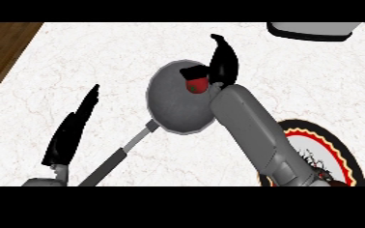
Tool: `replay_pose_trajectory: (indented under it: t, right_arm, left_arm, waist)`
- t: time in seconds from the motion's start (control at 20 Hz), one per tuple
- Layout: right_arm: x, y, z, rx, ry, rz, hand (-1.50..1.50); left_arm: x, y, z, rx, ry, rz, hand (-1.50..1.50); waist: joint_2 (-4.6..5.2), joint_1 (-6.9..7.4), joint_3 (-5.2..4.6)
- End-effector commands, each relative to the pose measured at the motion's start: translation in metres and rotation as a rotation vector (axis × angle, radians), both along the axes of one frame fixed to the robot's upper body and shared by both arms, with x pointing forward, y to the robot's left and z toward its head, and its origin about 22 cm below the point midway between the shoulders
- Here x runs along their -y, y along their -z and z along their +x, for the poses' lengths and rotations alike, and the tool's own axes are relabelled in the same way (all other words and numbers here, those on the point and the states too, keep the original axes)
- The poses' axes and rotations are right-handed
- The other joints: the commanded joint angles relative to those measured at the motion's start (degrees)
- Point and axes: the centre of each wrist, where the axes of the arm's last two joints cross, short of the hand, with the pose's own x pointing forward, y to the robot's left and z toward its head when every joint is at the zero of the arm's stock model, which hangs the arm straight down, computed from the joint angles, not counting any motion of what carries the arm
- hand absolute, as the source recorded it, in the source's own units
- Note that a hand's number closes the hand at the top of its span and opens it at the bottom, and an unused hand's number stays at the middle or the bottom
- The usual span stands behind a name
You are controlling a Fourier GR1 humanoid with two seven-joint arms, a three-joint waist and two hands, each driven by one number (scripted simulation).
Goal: Pick the tomato from the plate and place it in the pan
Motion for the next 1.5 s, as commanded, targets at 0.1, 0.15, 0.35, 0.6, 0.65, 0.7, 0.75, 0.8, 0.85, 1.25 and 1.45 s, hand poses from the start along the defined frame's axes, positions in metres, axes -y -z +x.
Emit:
replay_pose_trajectory:
  t: [0.1, 0.15, 0.35, 0.6, 0.65, 0.7, 0.75, 0.8, 0.85, 1.25, 1.45]
  right_arm:
    - [0.001, -0.003, 0.01, 0.243, 0.177, 0.087, -1.5]
    - [0.001, -0.006, 0.012, 0.272, 0.227, 0.109, -1.5]
    - [0.013, 0.007, 0.009, 0.334, 0.36, 0.164, -1.5]
    - [0.042, 0.027, -0.008, 0.385, 0.443, 0.19, -1.5]
    - [0.035, 0.031, -0.019, 0.395, 0.439, 0.212, -1.5]
    - [0.056, 0.039, -0.025, 0.423, 0.446, 0.181, -1.5]
    - [0.062, 0.028, -0.029, 0.417, 0.412, 0.184, -1.5]
    - [0.057, 0.046, -0.048, 0.416, 0.4, 0.16, -1.5]
    - [0.081, 0.042, -0.053, 0.42, 0.413, 0.157, -1.5]
    - [0.128, 0.047, -0.16, 0.427, 0.402, 0.116, -1.5]
    - [0.168, 0.022, -0.207, 0.417, 0.388, 0.09, -1.5]
  left_arm:
    - [0.002, -0.004, 0.0, -0.009, -0.014, 0.002, 0.0]
    - [-0.014, -0.001, 0.004, -0.007, -0.032, -0.007, 0.0]
    - [-0.021, -0.004, 0.0, -0.021, -0.072, -0.003, 0.0]
    - [-0.015, 0.002, -0.01, -0.03, -0.114, -0.004, 0.0]
    - [-0.03, 0.001, -0.026, -0.037, -0.107, 0.001, 0.0]
    - [-0.027, 0.012, -0.012, -0.029, -0.135, -0.015, 0.0]
    - [-0.034, 0.005, -0.02, -0.03, -0.126, 0.001, 0.0]
    - [-0.023, 0.008, -0.015, -0.028, -0.139, 0.009, 0.0]
    - [-0.039, 0.014, -0.039, -0.051, -0.138, -0.004, 0.0]
    - [-0.036, 0.01, -0.033, -0.043, -0.131, -0.015, 0.0]
    - [-0.026, 0.004, -0.039, -0.04, -0.14, 0.001, 0.0]
  waist:
    - [-0.43, -1.46, -0.02]
    - [-0.29, -1.53, -0.1]
    - [-1.23, -4.02, -0.07]
    - [-1.88, -6.73, -0.07]
    - [-2.14, -6.59, -0.1]
    - [-1.77, -7.1, -0.1]
    - [-2.29, -7.68, -0.16]
    - [-2.29, -7.99, -0.18]
    - [-2.43, -7.77, -0.18]
    - [-2.2, -8.14, -0.23]
    - [-2.03, -7.53, -0.15]
